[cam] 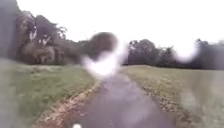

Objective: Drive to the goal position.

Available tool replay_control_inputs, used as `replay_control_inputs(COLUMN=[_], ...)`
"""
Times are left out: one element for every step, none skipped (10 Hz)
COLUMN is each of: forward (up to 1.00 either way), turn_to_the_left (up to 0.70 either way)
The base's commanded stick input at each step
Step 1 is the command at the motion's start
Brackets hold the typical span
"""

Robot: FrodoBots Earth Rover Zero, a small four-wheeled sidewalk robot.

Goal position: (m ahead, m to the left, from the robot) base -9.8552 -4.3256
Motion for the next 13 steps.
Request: replay_control_inputs(forward=[0.85, 0.85, 0.85, 0.85, 0.85, 0.85, 0.85, 0.85, 0.85, 0.85, 0.85, 0.85, 0.85], turn_to_the_left=[0.0, 0.0, 0.0, 0.0, 0.0, 0.0, 0.0, 0.0, 0.0, 0.0, 0.0, 0.0, 0.0])
